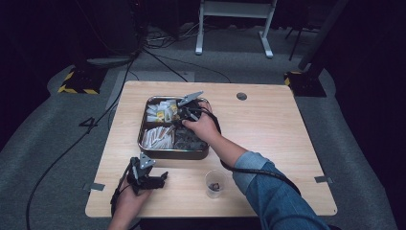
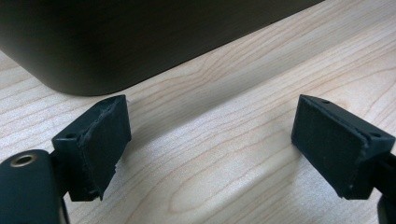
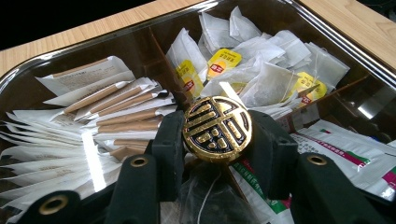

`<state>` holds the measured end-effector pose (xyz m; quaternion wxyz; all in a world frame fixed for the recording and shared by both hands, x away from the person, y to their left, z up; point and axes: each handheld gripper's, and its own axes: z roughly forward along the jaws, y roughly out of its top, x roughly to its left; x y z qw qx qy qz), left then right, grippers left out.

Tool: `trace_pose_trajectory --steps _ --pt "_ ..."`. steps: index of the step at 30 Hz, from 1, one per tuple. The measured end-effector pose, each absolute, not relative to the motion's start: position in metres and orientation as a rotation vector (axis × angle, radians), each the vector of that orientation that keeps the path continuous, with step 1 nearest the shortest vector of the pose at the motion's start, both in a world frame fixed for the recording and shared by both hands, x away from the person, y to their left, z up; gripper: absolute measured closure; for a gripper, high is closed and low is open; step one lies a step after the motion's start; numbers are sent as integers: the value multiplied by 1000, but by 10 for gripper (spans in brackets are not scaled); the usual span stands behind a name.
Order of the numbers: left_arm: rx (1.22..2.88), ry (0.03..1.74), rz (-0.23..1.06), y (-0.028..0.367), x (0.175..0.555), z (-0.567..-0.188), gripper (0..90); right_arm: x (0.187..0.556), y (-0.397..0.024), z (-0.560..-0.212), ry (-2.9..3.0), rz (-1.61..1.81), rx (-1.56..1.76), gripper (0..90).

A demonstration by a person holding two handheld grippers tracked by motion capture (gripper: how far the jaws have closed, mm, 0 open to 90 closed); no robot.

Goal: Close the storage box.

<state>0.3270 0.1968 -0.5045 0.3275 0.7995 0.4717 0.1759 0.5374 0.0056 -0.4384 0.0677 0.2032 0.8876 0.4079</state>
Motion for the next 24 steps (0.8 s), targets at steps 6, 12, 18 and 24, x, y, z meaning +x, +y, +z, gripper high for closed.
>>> trace_pose_trajectory --steps 6,12,18,24 --pt "2094 1235 460 197 327 -504 122 537 6 -438 2679 1213 602 586" --pt "2093 1237 461 197 327 -504 122 538 5 -438 2671 1229 628 569" --pt "2093 1239 460 196 327 -504 119 537 -1 -433 2630 1299 666 489" --pt "2094 1241 459 196 328 -504 118 533 -11 -421 2607 1348 659 469"
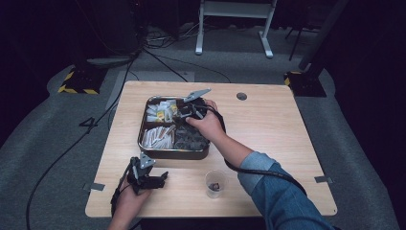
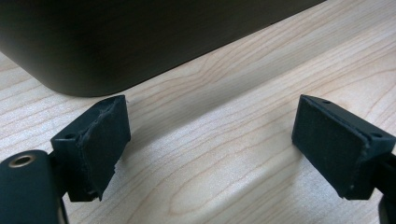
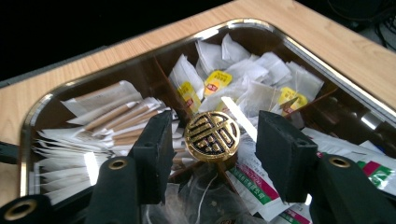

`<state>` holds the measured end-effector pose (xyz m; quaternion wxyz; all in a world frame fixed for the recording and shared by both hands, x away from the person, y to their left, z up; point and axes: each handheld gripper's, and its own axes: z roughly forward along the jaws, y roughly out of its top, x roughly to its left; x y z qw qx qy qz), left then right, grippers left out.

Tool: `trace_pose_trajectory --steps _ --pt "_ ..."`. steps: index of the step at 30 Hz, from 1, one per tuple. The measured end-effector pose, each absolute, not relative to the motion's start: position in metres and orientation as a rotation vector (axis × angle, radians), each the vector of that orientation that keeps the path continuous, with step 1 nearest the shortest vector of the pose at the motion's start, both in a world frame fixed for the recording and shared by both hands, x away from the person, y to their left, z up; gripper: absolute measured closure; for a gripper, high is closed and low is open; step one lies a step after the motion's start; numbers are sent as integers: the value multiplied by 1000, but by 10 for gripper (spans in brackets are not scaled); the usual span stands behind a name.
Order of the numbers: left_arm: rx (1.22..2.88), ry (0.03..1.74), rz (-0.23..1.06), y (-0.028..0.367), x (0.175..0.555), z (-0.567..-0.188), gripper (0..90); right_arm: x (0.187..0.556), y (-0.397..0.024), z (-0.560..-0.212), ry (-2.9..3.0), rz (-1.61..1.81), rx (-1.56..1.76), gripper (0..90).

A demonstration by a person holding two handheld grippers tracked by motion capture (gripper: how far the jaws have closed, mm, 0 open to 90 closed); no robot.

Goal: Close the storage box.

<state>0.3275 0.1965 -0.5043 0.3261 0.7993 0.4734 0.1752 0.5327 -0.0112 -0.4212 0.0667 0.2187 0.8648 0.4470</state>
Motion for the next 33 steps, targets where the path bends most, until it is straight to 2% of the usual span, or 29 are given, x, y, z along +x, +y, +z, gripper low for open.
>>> trace_pose_trajectory --steps 15,33 --pt "2096 1240 457 197 326 -504 118 502 -52 -377 2536 1480 565 405" --pt "2097 1238 457 197 325 -504 118 474 -162 -364 2400 1437 724 395"
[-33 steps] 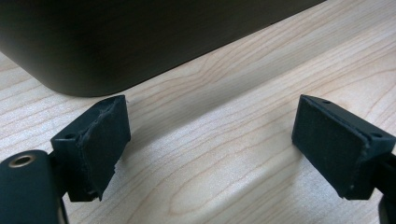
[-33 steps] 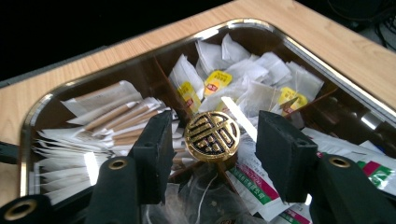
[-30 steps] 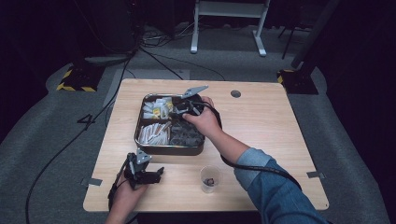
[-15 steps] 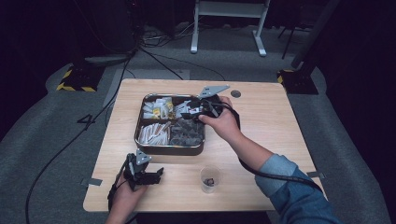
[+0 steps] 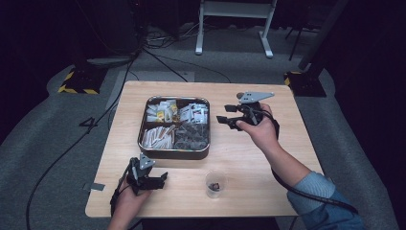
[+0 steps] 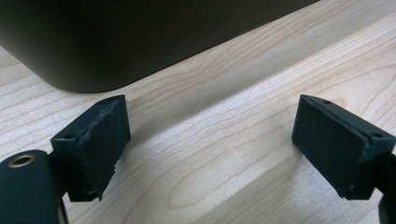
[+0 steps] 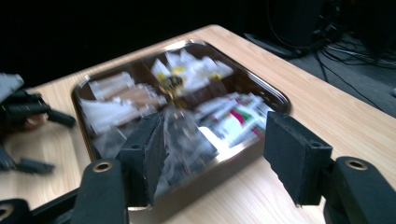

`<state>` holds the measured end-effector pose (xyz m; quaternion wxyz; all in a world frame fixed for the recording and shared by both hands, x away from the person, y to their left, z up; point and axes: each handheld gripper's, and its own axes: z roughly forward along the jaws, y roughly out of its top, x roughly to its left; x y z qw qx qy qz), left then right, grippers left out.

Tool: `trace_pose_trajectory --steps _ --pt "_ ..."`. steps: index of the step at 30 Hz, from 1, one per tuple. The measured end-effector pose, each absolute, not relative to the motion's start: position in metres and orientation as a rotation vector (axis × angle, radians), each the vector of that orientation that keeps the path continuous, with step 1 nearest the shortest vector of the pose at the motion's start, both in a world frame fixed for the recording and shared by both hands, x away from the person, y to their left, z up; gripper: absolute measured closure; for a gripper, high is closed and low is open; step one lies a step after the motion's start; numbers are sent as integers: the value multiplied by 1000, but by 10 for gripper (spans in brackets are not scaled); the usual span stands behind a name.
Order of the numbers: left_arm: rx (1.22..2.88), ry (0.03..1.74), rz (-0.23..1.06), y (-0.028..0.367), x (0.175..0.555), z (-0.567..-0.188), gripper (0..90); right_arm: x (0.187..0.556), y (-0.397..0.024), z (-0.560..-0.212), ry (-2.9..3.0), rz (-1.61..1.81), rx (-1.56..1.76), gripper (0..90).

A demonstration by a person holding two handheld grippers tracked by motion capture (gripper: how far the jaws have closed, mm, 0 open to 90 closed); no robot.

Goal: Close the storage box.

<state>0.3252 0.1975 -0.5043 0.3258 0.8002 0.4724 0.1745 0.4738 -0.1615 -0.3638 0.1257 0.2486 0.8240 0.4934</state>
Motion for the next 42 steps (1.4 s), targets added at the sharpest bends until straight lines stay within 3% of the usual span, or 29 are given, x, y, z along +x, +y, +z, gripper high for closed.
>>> trace_pose_trajectory --steps 12,23,31,42 --pt "2099 1231 457 197 329 -504 118 445 -228 -377 2366 1338 835 389" --pt "2102 1226 456 198 327 -504 118 429 -278 -421 2335 1220 960 383" --pt "2104 1222 456 199 328 -504 118 415 -299 -459 2310 1175 998 373" --pt "2103 1229 453 199 328 -504 118 411 -313 -487 2340 1145 1086 362"
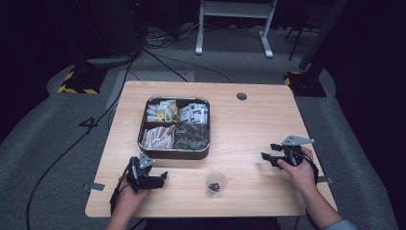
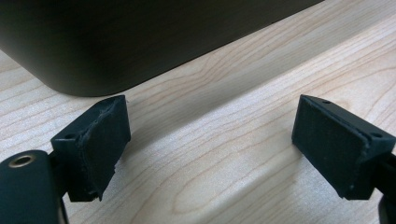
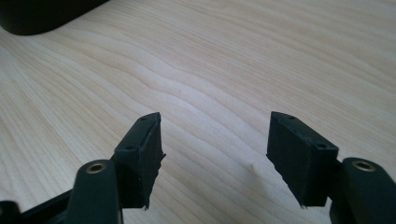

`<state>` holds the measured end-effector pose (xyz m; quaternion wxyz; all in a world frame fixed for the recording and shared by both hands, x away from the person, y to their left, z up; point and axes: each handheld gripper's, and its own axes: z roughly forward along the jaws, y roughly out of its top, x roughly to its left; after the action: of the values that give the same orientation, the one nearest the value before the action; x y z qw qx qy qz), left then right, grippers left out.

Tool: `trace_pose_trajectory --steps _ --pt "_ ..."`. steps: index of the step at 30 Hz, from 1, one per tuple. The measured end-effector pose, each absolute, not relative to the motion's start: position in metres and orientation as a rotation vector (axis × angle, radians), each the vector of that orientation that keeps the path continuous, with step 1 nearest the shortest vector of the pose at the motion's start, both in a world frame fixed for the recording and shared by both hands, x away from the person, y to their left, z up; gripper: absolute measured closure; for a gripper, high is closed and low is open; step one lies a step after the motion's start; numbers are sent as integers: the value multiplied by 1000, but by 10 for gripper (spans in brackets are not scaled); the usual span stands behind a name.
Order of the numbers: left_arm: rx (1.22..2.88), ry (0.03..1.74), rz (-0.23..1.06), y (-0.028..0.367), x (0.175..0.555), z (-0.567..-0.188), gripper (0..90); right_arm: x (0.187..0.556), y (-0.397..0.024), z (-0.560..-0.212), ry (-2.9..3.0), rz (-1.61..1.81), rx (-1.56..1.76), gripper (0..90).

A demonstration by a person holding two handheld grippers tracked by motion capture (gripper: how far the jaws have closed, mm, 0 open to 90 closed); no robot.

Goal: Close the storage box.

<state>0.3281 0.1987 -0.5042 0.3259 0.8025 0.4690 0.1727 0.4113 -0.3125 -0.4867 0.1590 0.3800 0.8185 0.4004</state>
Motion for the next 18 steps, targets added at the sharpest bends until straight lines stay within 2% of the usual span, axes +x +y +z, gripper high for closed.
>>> trace_pose_trajectory --steps 9,11,15,18 --pt "2099 1229 456 198 330 -504 118 411 -311 -500 2338 1090 1094 322" --pt "2098 1229 456 198 330 -504 118 411 -310 -503 2351 1074 1088 296" --pt "2099 1230 458 198 330 -504 118 412 -304 -504 2388 1049 1043 162" --pt "2098 1232 457 198 330 -504 118 414 -303 -504 2407 1047 1032 136"
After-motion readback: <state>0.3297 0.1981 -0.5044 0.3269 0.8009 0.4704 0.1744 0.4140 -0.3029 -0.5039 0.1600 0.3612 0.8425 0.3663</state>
